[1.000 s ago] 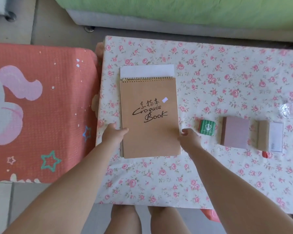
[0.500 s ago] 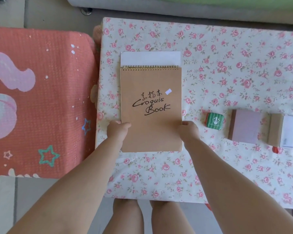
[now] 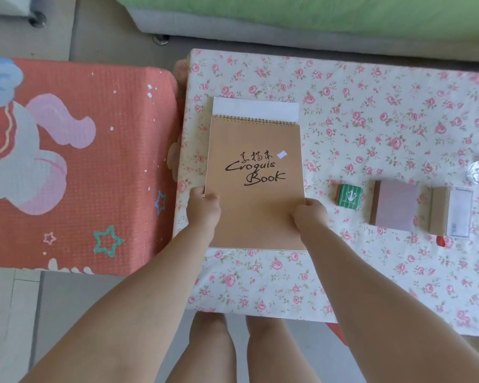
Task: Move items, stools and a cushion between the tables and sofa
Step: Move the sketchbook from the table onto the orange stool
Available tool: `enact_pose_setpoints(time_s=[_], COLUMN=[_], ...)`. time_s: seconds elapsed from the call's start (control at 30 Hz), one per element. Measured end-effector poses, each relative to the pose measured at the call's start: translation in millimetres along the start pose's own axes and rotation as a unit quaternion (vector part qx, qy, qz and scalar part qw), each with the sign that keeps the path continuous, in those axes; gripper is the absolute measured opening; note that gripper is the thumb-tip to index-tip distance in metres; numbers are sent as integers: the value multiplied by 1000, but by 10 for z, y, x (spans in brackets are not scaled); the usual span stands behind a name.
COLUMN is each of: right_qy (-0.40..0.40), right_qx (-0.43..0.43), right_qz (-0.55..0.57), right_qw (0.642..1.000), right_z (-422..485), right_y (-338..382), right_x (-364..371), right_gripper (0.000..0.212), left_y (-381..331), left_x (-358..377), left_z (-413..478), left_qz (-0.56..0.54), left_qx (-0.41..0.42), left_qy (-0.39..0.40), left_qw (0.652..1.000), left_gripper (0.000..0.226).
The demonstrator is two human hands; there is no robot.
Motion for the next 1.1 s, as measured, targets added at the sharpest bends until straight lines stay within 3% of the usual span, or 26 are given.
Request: enact_pose_setpoints(time_s=[0.23,0.53,0.83,1.1], right_qy=[12,-6,-37,-18], right_qx=[-43,-98,-151,-178], right_qz=[38,70,137,135], right_qw=[998,993,978,975], right_z=[-637,-1583,-2703,-3165], right_y=[326,734,794,983], right_x=[-68,117,880,1512], right_gripper=[47,44,40,38], left_y=[-481,-854,-1043,-950], left_x=[-531,-1342,-2631,-3481], left_z=[-437,-731,-835,-739], left_qz=[-17,-55,-50,-63], left_qx=[62,128,215,215], left_qy=[-33,-17,26,4], left_qw=[997,990,975,975], left_gripper=[29,24,24,10])
Point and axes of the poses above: each hand's wrist, its own z-axis towards the middle knuckle, its own x-axis out of the palm, y = z × x, the point moved 10 cm from there along z, towards the middle knuckle, and after that the axes turned 5 degrees about y, right-handed, at the moved point
